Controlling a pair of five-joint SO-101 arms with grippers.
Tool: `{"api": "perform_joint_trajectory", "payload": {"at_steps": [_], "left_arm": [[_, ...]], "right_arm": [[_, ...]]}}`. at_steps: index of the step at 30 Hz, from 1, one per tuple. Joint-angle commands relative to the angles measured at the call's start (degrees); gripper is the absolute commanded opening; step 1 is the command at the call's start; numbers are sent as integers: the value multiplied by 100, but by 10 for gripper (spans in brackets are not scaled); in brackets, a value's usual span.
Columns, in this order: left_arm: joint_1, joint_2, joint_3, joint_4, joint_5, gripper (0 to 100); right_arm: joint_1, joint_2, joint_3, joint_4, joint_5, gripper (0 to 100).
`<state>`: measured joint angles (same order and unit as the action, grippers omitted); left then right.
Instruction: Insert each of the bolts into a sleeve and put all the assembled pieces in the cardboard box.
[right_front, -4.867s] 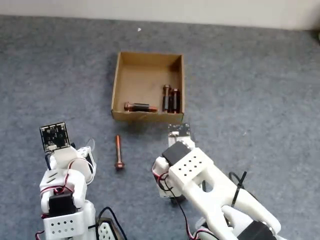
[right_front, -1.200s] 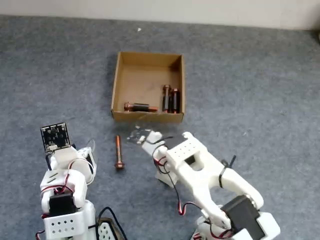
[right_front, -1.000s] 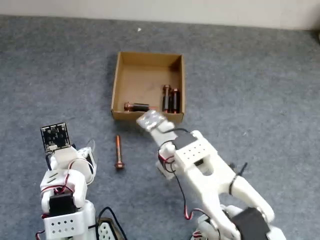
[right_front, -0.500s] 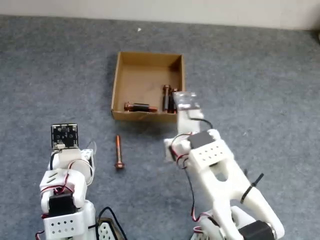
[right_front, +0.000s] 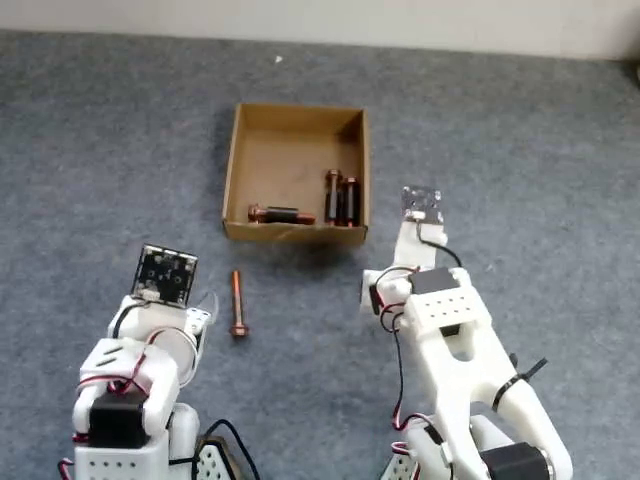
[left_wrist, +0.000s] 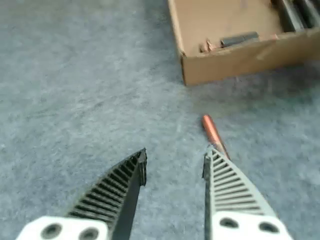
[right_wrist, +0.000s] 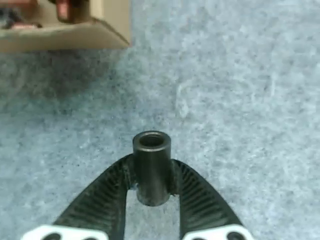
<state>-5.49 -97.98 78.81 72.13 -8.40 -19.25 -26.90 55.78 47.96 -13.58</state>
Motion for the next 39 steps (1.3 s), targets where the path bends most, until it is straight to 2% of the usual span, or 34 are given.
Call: {"api": "perform_joint_trajectory", "payload": {"at_steps": [1,6,9,17,26,32,37,39], "left_arm": [[198,1226,-673,-185,-88,212],[760,3591,-1727,-149,18,270],[954,4778,-2167,-202,457,274],[998,6985,-2686,-993,993,270],[1015,8048,-2677,-1662,1873,253],[1015,8365,-2686,-1688,1855,135],[989,8629,-2659,-2127,1890,8],[989,8752,-2668,-2189,1890,12]], "right_arm": [[154,-233,-75,-145,-62,4],[154,-233,-75,-145,-62,4],[154,-233,-57,-145,-62,4],[154,-233,-48,-145,-62,4],[154,-233,-48,-145,-53,4],[154,-233,-48,-145,-53,4],[154,-233,-48,-145,-44,4],[154,-233,-48,-145,-44,4]]}}
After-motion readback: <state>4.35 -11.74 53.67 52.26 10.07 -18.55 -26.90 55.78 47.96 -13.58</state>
